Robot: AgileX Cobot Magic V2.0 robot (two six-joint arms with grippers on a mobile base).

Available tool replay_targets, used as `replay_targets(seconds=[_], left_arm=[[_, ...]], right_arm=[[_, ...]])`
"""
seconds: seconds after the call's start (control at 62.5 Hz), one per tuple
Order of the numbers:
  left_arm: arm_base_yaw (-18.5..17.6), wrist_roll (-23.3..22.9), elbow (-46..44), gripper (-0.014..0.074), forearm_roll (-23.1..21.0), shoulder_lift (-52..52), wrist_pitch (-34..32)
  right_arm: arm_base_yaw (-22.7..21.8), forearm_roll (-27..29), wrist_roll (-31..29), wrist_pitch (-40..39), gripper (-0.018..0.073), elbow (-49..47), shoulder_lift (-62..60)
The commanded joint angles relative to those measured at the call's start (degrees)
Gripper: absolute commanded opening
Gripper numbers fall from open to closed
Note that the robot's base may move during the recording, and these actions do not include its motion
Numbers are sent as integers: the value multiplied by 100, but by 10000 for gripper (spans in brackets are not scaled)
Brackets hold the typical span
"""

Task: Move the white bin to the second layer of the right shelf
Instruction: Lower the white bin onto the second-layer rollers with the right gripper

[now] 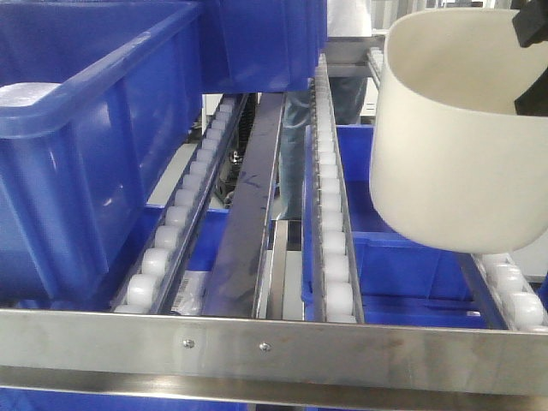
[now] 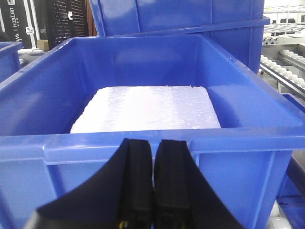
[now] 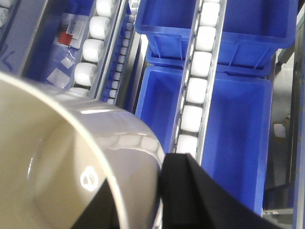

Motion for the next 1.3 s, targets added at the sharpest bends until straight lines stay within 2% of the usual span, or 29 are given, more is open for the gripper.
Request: replay_targets(seconds=[0.0,0.64,1.281], left_arm=[[-19,-43,190,85,-29,-76,-499],[-19,-43,190,85,-29,-76,-499],[-19,-43,190,85,-29,-76,-499]], right_arm=[[-35,10,-7,-563,57,-162,9],[-35,10,-7,-872,57,-162,1377],[-35,10,-7,-969,57,-157,1764]])
